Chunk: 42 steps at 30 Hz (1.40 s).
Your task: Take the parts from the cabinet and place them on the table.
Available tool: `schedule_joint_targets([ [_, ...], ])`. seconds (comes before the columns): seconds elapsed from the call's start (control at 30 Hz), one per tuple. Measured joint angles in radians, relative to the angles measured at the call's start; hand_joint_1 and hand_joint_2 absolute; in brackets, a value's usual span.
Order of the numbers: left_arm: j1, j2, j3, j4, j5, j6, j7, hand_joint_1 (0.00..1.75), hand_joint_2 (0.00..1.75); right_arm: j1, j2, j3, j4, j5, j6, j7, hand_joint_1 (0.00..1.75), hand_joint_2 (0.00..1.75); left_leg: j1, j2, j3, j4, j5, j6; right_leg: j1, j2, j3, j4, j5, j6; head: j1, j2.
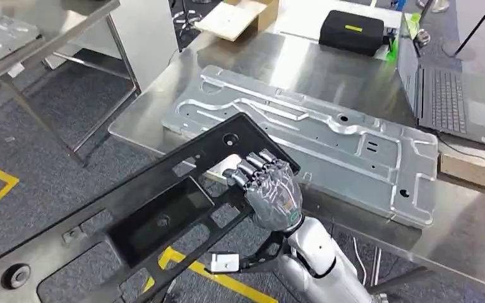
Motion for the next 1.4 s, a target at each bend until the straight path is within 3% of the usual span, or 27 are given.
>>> schedule_joint_targets([
  [0.07, 0.003, 0.000, 0.000, 0.000, 0.000, -0.003, -0.001, 0.00, 1.75, 0.001, 0.000, 0.000, 0.000, 0.000, 0.000, 0.000, 1.75, 1.75, 0.000, 0.000, -0.076, 0.160, -0.063, -0.004, 0.004, 0.000, 0.000, 0.002, -0.003, -0.004, 0.000, 0.000],
  [0.1, 0.005, 0.000, 0.000, 0.000, 0.000, -0.003, -0.001, 0.00, 1.75, 0.001, 0.000, 0.000, 0.001, 0.000, 0.000, 0.000, 1.75, 1.75, 0.000, 0.000, -0.092, 0.192, -0.064, -0.006, 0.005, 0.000, 0.000, 0.005, -0.004, -0.005, 0.000, 0.000],
  [0.13, 0.006, 0.001, 0.000, 0.000, 0.000, -0.003, -0.001, 0.00, 1.75, 0.002, 0.000, 0.000, 0.001, 0.000, 0.000, 0.000, 1.75, 1.75, 0.000, 0.000, -0.086, 0.177, -0.042, -0.005, 0.005, 0.002, 0.000, 0.007, -0.006, -0.005, 0.000, 0.000],
  [0.17, 0.006, 0.001, 0.000, 0.000, 0.000, -0.003, -0.002, 0.00, 1.75, 0.002, 0.000, 0.000, 0.002, 0.000, 0.000, 0.000, 1.75, 1.75, 0.000, 0.000, -0.061, 0.122, -0.005, -0.004, 0.005, 0.004, 0.001, 0.011, -0.009, -0.004, 0.000, 0.000],
  [0.23, 0.005, 0.001, 0.000, 0.000, 0.000, -0.004, -0.008, 0.00, 1.75, 0.001, 0.000, 0.000, 0.002, 0.000, -0.003, 0.000, 1.75, 1.75, 0.000, -0.001, 0.032, -0.066, 0.082, 0.008, 0.005, 0.007, 0.005, 0.020, -0.020, 0.003, 0.000, 0.000],
  [0.27, 0.003, 0.002, 0.000, 0.000, 0.000, -0.005, -0.009, 0.00, 1.75, 0.001, 0.000, 0.000, 0.002, 0.000, -0.004, 0.000, 1.75, 1.75, -0.004, -0.001, 0.047, -0.095, 0.060, 0.014, 0.010, 0.007, 0.002, 0.025, -0.025, 0.009, 0.000, 0.000],
  [0.37, 0.004, 0.002, 0.000, 0.000, -0.002, -0.007, -0.010, 0.00, 1.75, 0.002, 0.000, 0.000, 0.002, 0.001, -0.005, 0.000, 1.75, 1.75, -0.007, -0.003, 0.046, -0.110, 0.063, 0.024, 0.011, 0.008, 0.002, 0.033, -0.017, 0.028, 0.001, 0.000],
  [0.43, 0.005, 0.001, -0.001, 0.000, -0.001, -0.008, -0.010, 0.00, 1.75, 0.001, 0.000, 0.000, 0.002, 0.001, -0.005, 0.000, 1.75, 1.75, 0.000, -0.004, 0.065, -0.119, 0.066, 0.034, 0.008, 0.007, 0.000, 0.043, -0.024, 0.035, 0.000, 0.000],
  [0.5, 0.000, 0.001, -0.001, 0.000, -0.001, -0.008, -0.011, 0.00, 1.75, -0.003, 0.000, 0.000, 0.002, 0.001, -0.005, 0.000, 1.75, 1.75, 0.001, -0.004, 0.074, -0.120, 0.060, 0.042, 0.005, 0.005, -0.041, 0.130, -0.070, 0.050, 0.001, 0.000],
  [0.57, -0.001, 0.000, -0.002, 0.000, -0.001, -0.009, -0.012, 0.00, 1.75, -0.002, 0.000, 0.000, 0.002, 0.001, -0.005, 0.000, 1.75, 1.75, 0.000, -0.004, 0.080, -0.120, 0.054, 0.046, 0.000, 0.005, -0.124, 0.269, -0.126, 0.058, 0.000, 0.000],
  [0.6, 0.001, 0.000, -0.002, 0.000, -0.001, -0.010, -0.012, 0.00, 1.75, -0.001, -0.001, 0.000, 0.003, 0.001, -0.005, 0.000, 1.75, 1.75, 0.000, -0.004, 0.082, -0.120, 0.050, 0.045, -0.002, 0.005, -0.156, 0.309, -0.134, 0.059, 0.001, 0.000],
  [0.63, 0.002, 0.001, -0.002, 0.000, -0.001, -0.010, -0.012, 0.00, 1.75, -0.001, -0.002, 0.000, 0.003, 0.001, -0.005, 0.000, 1.75, 1.75, 0.000, -0.004, 0.089, -0.120, 0.045, 0.044, -0.004, 0.004, -0.165, 0.306, -0.115, 0.059, 0.001, 0.000],
  [0.67, 0.002, 0.000, -0.002, 0.000, -0.002, -0.010, -0.012, 0.00, 1.75, -0.001, -0.002, 0.000, 0.003, 0.001, -0.005, 0.000, 1.75, 1.75, 0.000, -0.005, 0.097, -0.120, 0.039, 0.042, -0.004, 0.003, -0.151, 0.257, -0.072, 0.055, 0.001, 0.000],
  [0.73, 0.002, -0.002, -0.002, 0.000, -0.002, -0.011, -0.013, 0.00, 1.75, -0.002, -0.002, 0.000, 0.003, 0.001, -0.005, 0.000, 1.75, 1.75, 0.001, -0.007, 0.119, -0.120, 0.024, 0.034, -0.002, 0.001, -0.078, 0.084, 0.040, 0.043, 0.001, 0.000],
  [0.77, 0.002, -0.004, -0.003, 0.000, -0.002, -0.011, -0.014, 0.00, 1.75, -0.003, -0.002, 0.000, 0.003, 0.001, -0.005, 0.000, 1.75, 1.75, 0.002, -0.006, 0.122, -0.123, 0.019, 0.030, 0.001, -0.001, -0.057, 0.042, 0.044, 0.038, 0.001, 0.000],
  [0.8, -0.001, -0.005, -0.003, 0.000, -0.002, -0.011, -0.015, 0.00, 1.75, -0.005, -0.002, 0.000, 0.003, 0.001, -0.005, 0.001, 1.75, 1.75, 0.000, -0.007, 0.124, -0.123, 0.017, 0.025, 0.012, -0.004, -0.062, 0.029, 0.000, 0.035, 0.001, 0.000],
  [0.87, -0.001, -0.005, -0.004, 0.000, -0.002, -0.011, -0.015, 0.00, 1.75, -0.004, -0.002, 0.000, 0.003, 0.001, -0.005, 0.003, 1.75, 1.75, -0.001, -0.005, 0.131, -0.120, 0.016, 0.011, 0.014, -0.001, -0.056, 0.020, 0.025, 0.018, 0.002, 0.000],
  [0.93, -0.001, -0.005, -0.005, 0.000, -0.003, -0.011, -0.016, 0.00, 1.75, -0.004, 0.000, 0.000, 0.002, 0.002, -0.005, 0.002, 1.75, 1.75, -0.001, -0.004, 0.132, -0.110, 0.014, 0.005, 0.006, 0.003, -0.029, 0.010, 0.021, 0.007, 0.001, 0.000],
  [0.97, -0.002, -0.005, -0.006, 0.000, -0.002, -0.011, -0.016, 0.00, 1.75, -0.006, -0.001, 0.000, 0.002, 0.002, -0.005, 0.002, 1.75, 1.75, 0.001, -0.005, 0.120, -0.067, 0.014, 0.004, 0.005, 0.001, -0.015, 0.003, 0.017, 0.001, 0.000, 0.000],
  [1.0, -0.004, -0.005, -0.006, 0.000, -0.003, -0.012, -0.016, 0.00, 1.75, -0.009, 0.000, 0.000, 0.002, 0.002, -0.005, 0.002, 1.75, 1.75, 0.001, -0.006, 0.087, -0.007, 0.002, 0.002, 0.005, 0.000, -0.008, 0.001, 0.013, -0.006, -0.001, 0.000],
  [1.1, 0.000, -0.005, -0.007, 0.000, 0.004, -0.012, -0.016, 0.00, 1.75, -0.009, 0.000, 0.000, 0.003, 0.002, -0.004, 0.003, 1.75, 1.75, 0.001, -0.005, -0.042, 0.173, -0.094, -0.006, 0.008, 0.001, 0.007, 0.003, -0.001, -0.014, -0.001, 0.000],
  [1.13, 0.002, -0.005, -0.007, 0.000, 0.004, -0.010, -0.016, 0.00, 1.75, -0.009, 0.000, 0.000, 0.003, 0.002, -0.004, 0.003, 1.75, 1.75, 0.001, -0.005, -0.059, 0.175, -0.090, -0.007, 0.008, 0.005, 0.013, 0.003, -0.006, -0.013, -0.001, 0.000],
  [1.17, 0.003, -0.005, -0.007, 0.000, 0.004, -0.007, -0.016, 0.00, 1.75, -0.009, 0.000, 0.000, 0.003, 0.005, -0.003, 0.003, 1.75, 1.75, 0.001, -0.005, -0.057, 0.141, -0.054, -0.007, 0.008, 0.008, 0.021, 0.004, -0.013, -0.011, -0.001, 0.000],
  [1.23, 0.002, -0.005, -0.007, 0.000, 0.003, -0.002, -0.016, 0.00, 1.75, -0.009, 0.000, 0.000, 0.002, 0.008, -0.003, 0.003, 1.75, 1.75, 0.001, -0.005, -0.007, -0.022, 0.078, -0.004, 0.007, 0.009, 0.042, 0.009, -0.031, -0.006, -0.001, 0.000],
  [1.27, 0.003, -0.005, -0.007, 0.000, 0.003, -0.002, -0.016, 0.00, 1.75, -0.009, 0.000, 0.000, 0.003, 0.008, -0.003, 0.003, 1.75, 1.75, 0.001, -0.005, 0.010, -0.096, 0.124, 0.001, 0.007, 0.009, 0.043, 0.010, -0.039, -0.002, 0.000, 0.000],
  [1.3, 0.000, -0.005, -0.007, 0.000, 0.003, -0.002, -0.016, 0.00, 1.75, -0.009, 0.000, 0.000, 0.003, 0.008, -0.003, 0.003, 1.75, 1.75, -0.006, -0.005, 0.008, -0.104, 0.085, 0.001, 0.011, 0.010, 0.045, 0.015, -0.042, 0.004, 0.000, 0.000],
  [1.4, 0.007, -0.005, -0.007, 0.000, 0.003, 0.001, -0.015, 0.00, 1.75, -0.010, 0.000, 0.000, 0.003, 0.009, -0.003, 0.003, 1.75, 1.75, -0.008, -0.007, 0.010, -0.103, 0.107, 0.022, 0.013, 0.009, 0.040, 0.013, -0.048, 0.019, -0.001, 0.000],
])
